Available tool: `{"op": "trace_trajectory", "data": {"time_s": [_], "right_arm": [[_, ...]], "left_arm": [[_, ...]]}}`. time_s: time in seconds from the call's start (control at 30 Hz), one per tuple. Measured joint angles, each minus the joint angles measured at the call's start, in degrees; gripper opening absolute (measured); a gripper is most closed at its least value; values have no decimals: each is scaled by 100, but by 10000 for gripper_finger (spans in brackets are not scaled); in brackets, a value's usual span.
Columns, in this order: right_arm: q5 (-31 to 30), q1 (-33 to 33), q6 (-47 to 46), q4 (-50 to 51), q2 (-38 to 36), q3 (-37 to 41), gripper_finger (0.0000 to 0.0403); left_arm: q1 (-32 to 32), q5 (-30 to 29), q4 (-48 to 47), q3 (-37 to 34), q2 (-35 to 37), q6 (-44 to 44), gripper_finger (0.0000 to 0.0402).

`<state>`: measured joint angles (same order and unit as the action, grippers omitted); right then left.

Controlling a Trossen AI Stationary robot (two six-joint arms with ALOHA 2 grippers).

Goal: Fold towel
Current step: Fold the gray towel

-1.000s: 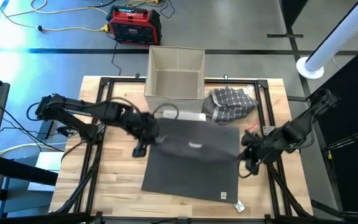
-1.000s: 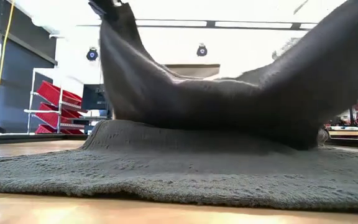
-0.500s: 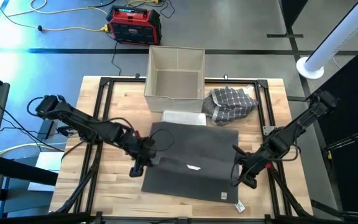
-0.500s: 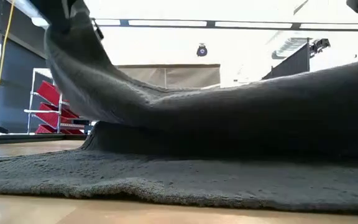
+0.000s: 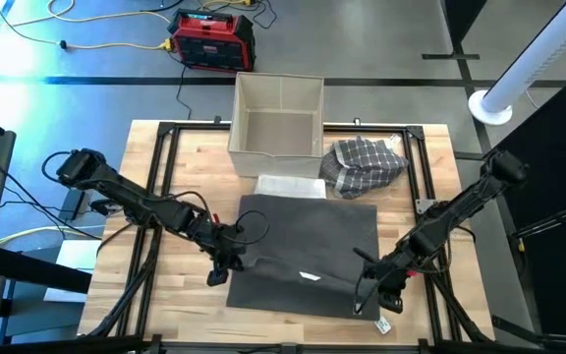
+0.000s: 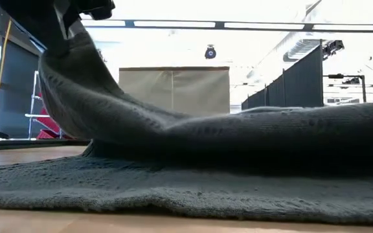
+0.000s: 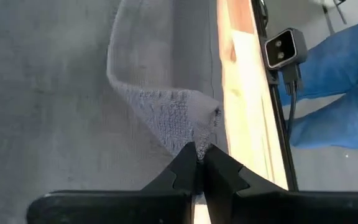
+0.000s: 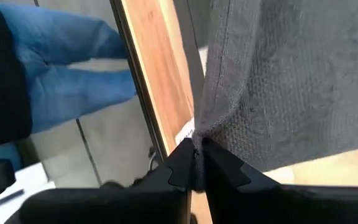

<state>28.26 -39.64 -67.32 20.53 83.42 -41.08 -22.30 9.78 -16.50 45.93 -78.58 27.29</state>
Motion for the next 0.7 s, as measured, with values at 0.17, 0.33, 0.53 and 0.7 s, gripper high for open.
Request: {"op": "trace_trajectory", "data": {"time_s": [0.17, 0.33, 0.53, 0.7], "right_arm": [[152, -2, -293, 34, -136, 0, 164], [180, -2, -430, 261, -521, -6, 167], [-1753, 39, -641, 754, -657, 41, 167], [-4073, 56, -860, 1078, -612, 104, 167]], "left_arm": [[-29, 775, 7, -30, -366, 333, 59], [-26, 1209, -52, -30, -735, 775, 110], [-10, 1581, -115, -26, -581, 968, 148], [24, 1735, -430, -24, -243, 901, 154]]}}
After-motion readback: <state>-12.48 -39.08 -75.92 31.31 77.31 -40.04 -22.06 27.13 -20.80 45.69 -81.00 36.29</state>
